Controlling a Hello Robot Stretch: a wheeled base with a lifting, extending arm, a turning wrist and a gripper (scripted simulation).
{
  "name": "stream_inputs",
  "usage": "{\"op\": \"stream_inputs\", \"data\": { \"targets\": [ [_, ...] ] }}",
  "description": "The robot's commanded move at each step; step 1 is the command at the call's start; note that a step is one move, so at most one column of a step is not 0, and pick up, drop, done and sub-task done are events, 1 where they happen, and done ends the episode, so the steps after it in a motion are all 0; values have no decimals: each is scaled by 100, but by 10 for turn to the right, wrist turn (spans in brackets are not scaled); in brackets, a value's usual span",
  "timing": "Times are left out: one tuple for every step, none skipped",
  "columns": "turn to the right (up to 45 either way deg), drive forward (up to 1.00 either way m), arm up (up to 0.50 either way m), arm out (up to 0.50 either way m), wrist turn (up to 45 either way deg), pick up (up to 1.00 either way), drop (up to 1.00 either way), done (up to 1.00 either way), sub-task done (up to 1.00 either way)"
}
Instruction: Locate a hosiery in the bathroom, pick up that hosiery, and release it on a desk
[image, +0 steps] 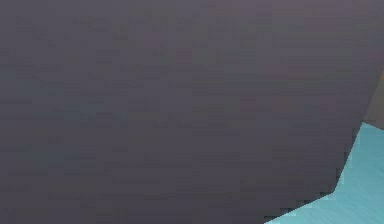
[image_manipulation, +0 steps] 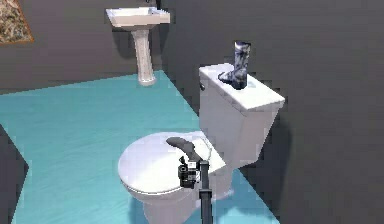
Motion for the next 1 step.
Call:
{"op": "stream_inputs", "data": {
  "targets": [
    [0, 0, 10, 0, 0, 0, 0, 0, 0]
  ]
}}
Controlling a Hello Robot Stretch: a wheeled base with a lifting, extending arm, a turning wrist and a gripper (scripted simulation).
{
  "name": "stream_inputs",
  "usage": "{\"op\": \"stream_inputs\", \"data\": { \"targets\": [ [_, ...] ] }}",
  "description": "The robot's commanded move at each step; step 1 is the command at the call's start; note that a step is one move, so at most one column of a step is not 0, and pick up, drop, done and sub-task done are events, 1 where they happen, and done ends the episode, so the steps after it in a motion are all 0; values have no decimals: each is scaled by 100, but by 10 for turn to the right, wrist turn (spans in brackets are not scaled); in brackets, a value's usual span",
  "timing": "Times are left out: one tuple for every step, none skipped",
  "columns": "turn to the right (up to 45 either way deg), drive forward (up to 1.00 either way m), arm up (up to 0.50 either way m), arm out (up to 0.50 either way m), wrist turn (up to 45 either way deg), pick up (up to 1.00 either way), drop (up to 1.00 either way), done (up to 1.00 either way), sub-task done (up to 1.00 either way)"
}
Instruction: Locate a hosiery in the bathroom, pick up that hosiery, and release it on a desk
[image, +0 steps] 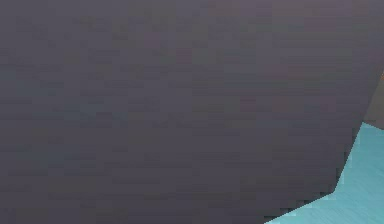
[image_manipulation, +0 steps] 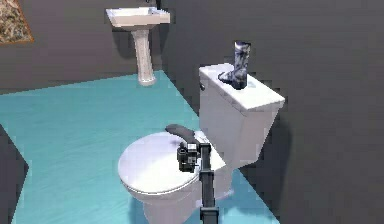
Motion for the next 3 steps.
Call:
{"op": "stream_inputs", "data": {
  "targets": [
    [0, 0, 40, 0, 0, 0, 0, 0, 0],
    [0, 0, 0, 0, -450, 0, 0, 0, 0],
    [0, 0, 0, 0, -450, 0, 0, 0, 0]
  ]
}}
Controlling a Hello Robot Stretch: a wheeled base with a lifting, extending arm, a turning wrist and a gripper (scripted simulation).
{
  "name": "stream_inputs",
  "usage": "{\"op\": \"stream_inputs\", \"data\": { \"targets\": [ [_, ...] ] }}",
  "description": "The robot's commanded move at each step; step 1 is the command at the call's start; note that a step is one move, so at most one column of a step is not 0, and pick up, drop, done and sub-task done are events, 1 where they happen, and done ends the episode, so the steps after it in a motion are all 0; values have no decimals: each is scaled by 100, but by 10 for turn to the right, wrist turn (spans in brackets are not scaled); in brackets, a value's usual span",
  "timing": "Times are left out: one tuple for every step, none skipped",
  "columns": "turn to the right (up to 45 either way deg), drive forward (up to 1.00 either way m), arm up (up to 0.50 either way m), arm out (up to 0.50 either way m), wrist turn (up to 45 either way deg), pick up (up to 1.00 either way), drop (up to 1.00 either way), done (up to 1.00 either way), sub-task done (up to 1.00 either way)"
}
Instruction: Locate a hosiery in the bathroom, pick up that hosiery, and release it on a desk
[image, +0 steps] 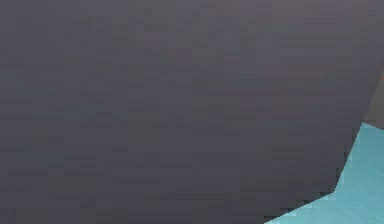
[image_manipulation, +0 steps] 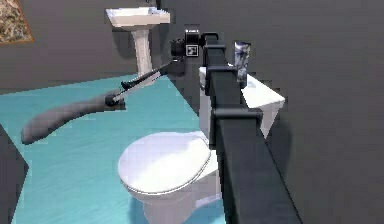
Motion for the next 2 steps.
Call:
{"op": "stream_inputs", "data": {
  "targets": [
    [0, 0, 0, 0, -450, 0, 0, 0, 0],
    [0, 0, 0, 0, -30, 0, 0, 0, 0]
  ]
}}
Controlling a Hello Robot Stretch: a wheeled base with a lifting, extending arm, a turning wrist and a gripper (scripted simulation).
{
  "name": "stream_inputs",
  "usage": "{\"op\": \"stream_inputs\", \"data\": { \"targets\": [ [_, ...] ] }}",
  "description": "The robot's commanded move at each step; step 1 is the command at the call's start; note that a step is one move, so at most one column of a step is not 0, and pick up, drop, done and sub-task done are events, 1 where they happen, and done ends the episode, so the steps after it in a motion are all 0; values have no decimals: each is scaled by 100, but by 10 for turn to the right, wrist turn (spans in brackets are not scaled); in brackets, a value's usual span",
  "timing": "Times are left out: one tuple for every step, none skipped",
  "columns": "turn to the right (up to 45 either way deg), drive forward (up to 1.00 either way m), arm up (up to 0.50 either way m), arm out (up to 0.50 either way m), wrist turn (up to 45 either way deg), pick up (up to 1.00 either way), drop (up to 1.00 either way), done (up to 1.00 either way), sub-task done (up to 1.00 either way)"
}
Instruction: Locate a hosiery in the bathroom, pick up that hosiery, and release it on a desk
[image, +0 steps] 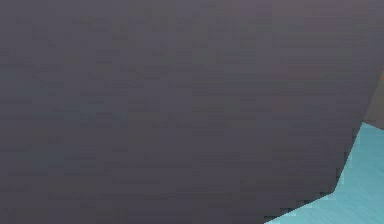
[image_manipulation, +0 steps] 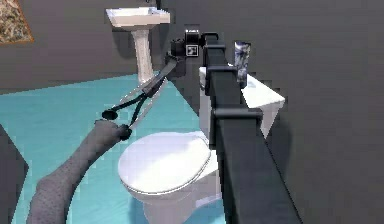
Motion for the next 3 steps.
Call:
{"op": "stream_inputs", "data": {
  "targets": [
    [0, 0, 0, -44, 0, 0, 0, 0, 0],
    [390, 0, 0, 0, 0, 0, 0, 0, 0],
    [0, 65, 0, 0, 0, 0, 0, 0, 0]
  ]
}}
